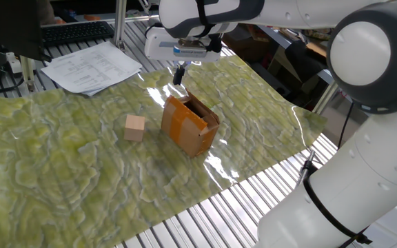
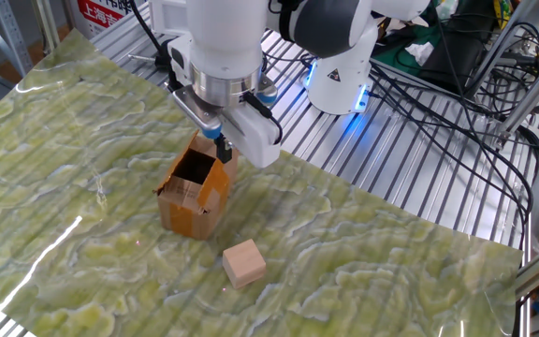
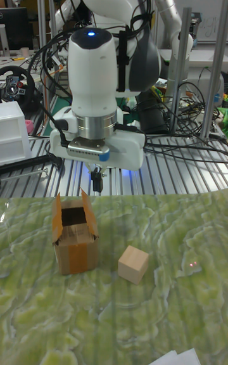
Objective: Open a box
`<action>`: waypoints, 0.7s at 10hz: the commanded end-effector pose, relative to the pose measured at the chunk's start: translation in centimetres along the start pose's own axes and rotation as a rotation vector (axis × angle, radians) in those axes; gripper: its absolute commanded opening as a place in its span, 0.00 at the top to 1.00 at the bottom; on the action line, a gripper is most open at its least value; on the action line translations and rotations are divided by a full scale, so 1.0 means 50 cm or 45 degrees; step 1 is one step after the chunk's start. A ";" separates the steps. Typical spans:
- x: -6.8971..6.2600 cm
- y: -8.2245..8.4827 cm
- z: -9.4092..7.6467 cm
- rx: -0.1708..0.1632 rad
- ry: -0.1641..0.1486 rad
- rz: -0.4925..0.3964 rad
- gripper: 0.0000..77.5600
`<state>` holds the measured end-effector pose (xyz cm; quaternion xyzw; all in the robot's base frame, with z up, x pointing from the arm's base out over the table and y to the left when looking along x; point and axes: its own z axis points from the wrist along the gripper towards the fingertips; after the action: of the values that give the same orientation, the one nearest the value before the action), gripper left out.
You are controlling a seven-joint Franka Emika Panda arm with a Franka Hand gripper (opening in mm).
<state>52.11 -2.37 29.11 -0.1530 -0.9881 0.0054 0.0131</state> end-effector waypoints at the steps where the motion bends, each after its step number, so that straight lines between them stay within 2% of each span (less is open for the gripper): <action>1: -0.003 -0.001 -0.001 0.017 -0.005 -0.045 1.00; 3: -0.013 -0.016 0.020 0.022 -0.015 -0.060 1.00; 4: -0.019 -0.036 0.047 0.021 -0.015 -0.079 1.00; 7: -0.040 -0.071 0.085 0.020 -0.014 -0.105 1.00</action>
<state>52.49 -5.47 25.60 -0.1203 -0.9926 0.0132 0.0107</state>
